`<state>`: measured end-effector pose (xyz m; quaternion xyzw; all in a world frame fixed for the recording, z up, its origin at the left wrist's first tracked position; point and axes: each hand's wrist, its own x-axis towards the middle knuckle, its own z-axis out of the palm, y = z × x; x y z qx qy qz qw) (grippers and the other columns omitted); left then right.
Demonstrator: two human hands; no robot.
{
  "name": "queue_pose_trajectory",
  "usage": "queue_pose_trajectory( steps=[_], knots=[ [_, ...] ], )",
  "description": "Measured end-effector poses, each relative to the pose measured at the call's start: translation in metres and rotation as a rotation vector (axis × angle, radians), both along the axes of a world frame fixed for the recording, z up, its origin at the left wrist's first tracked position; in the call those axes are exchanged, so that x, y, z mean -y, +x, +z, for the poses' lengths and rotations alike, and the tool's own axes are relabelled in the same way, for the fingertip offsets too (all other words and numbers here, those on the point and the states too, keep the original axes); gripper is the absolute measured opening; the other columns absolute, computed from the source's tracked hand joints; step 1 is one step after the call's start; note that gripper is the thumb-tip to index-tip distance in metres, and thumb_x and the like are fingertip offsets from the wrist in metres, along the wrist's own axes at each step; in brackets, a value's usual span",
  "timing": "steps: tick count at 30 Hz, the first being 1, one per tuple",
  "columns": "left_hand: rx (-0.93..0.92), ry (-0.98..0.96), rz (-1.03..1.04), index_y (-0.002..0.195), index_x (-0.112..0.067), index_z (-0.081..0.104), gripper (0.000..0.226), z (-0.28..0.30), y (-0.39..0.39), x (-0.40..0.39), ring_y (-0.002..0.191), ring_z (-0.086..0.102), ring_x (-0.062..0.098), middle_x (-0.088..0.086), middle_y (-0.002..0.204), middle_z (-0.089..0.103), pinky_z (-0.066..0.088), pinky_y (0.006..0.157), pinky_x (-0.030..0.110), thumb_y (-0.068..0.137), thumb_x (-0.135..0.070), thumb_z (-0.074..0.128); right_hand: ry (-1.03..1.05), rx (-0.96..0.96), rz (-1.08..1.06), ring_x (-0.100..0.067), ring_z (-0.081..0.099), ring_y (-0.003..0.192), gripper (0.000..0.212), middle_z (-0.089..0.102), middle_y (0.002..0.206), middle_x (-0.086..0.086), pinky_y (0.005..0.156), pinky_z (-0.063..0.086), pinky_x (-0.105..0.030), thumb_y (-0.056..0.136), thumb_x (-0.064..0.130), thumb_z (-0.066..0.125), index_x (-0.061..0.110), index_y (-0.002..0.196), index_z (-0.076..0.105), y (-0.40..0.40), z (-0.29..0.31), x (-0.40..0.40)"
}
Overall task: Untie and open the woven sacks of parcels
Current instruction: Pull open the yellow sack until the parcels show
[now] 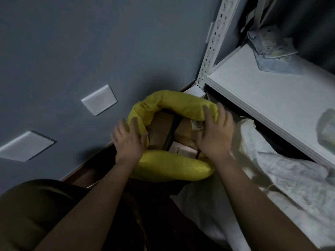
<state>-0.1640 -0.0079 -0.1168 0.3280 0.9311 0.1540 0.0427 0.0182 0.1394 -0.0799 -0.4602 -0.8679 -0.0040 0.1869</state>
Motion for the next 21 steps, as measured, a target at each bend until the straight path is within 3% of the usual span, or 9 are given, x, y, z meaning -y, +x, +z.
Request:
queue_pose_trajectory(
  steps=[3, 5, 6, 8, 10, 14, 15, 18, 21],
  knots=[
    [-0.104, -0.105, -0.150, 0.143, -0.022, 0.035, 0.064, 0.003, -0.009, -0.024, 0.136, 0.023, 0.042, 0.021, 0.150, 0.024, 0.019, 0.107, 0.064, 0.088, -0.047, 0.057, 0.184, 0.225, 0.173, -0.037, 0.045, 0.110, 0.039, 0.055, 0.129, -0.012, 0.077, 0.045, -0.040, 0.067, 0.031, 0.078, 0.024, 0.104, 0.068, -0.026, -0.005, -0.027],
    [0.013, -0.159, -0.159, 0.148, -0.028, 0.021, 0.070, 0.002, -0.013, -0.037, 0.138, 0.017, 0.040, 0.017, 0.154, 0.009, 0.027, 0.107, 0.059, 0.089, -0.048, 0.054, 0.082, 0.431, 0.238, -0.042, 0.038, 0.125, 0.045, 0.044, 0.142, -0.010, 0.087, 0.041, -0.045, 0.078, 0.037, 0.071, 0.031, 0.121, 0.061, -0.034, -0.009, -0.043],
    [0.062, -0.171, -0.154, 0.149, -0.030, 0.015, 0.072, 0.000, -0.016, -0.042, 0.137, 0.018, 0.039, 0.016, 0.155, 0.004, 0.033, 0.104, 0.056, 0.091, -0.045, 0.054, 0.022, 0.528, 0.258, -0.043, 0.033, 0.130, 0.049, 0.035, 0.148, -0.011, 0.093, 0.036, -0.048, 0.087, 0.036, 0.062, 0.033, 0.134, 0.049, -0.036, -0.012, -0.053],
    [0.099, -0.204, -0.177, 0.150, -0.033, 0.006, 0.075, -0.001, -0.023, -0.049, 0.133, 0.025, 0.039, 0.014, 0.155, 0.000, 0.042, 0.094, 0.052, 0.093, -0.025, 0.055, -0.096, 0.683, 0.308, -0.040, 0.040, 0.126, 0.049, 0.035, 0.145, -0.014, 0.093, 0.038, -0.046, 0.096, 0.025, 0.048, 0.029, 0.143, 0.033, -0.040, -0.012, -0.073],
    [0.121, -0.205, -0.245, 0.149, -0.035, 0.006, 0.074, 0.001, -0.034, -0.053, 0.126, 0.034, 0.039, 0.014, 0.152, 0.005, 0.044, 0.090, 0.049, 0.094, -0.007, 0.047, -0.162, 0.599, 0.331, -0.036, 0.053, 0.112, 0.041, 0.050, 0.128, -0.016, 0.082, 0.046, -0.042, 0.096, 0.012, 0.045, 0.019, 0.136, 0.040, -0.048, -0.001, -0.093],
    [0.207, -0.112, -0.317, 0.149, -0.035, 0.014, 0.065, 0.004, -0.060, -0.058, 0.126, 0.036, 0.037, 0.010, 0.149, 0.016, 0.037, 0.101, 0.048, 0.095, -0.020, 0.048, -0.359, -0.092, -0.054, -0.039, 0.058, 0.104, 0.037, 0.061, 0.113, -0.018, 0.084, 0.047, -0.042, 0.090, 0.001, 0.041, 0.014, 0.120, 0.059, -0.058, 0.021, -0.135],
    [0.202, -0.101, -0.312, 0.149, -0.035, 0.014, 0.067, 0.004, -0.062, -0.060, 0.126, 0.036, 0.037, 0.010, 0.148, 0.017, 0.037, 0.101, 0.048, 0.094, -0.020, 0.050, -0.423, -0.152, -0.102, -0.039, 0.057, 0.105, 0.036, 0.062, 0.113, -0.018, 0.084, 0.046, -0.041, 0.091, 0.002, 0.040, 0.013, 0.119, 0.060, -0.059, 0.020, -0.139],
    [0.175, -0.082, -0.246, 0.149, -0.033, 0.015, 0.070, 0.005, -0.055, -0.066, 0.124, 0.036, 0.038, 0.011, 0.147, 0.018, 0.040, 0.096, 0.051, 0.092, -0.014, 0.052, -0.608, 0.017, 0.063, -0.041, 0.050, 0.117, 0.039, 0.053, 0.129, -0.021, 0.096, 0.043, -0.045, 0.095, 0.017, 0.044, 0.015, 0.134, 0.048, -0.062, 0.009, -0.127],
    [0.175, 0.004, -0.162, 0.149, -0.026, 0.021, 0.069, 0.005, -0.039, -0.063, 0.127, 0.032, 0.041, 0.015, 0.149, 0.018, 0.035, 0.101, 0.056, 0.088, -0.008, 0.050, -0.485, 0.225, 0.066, -0.039, 0.018, 0.140, 0.071, 0.016, 0.156, -0.014, 0.113, 0.015, -0.058, 0.090, 0.045, 0.054, 0.031, 0.150, 0.017, -0.043, 0.003, -0.103]
  ],
)
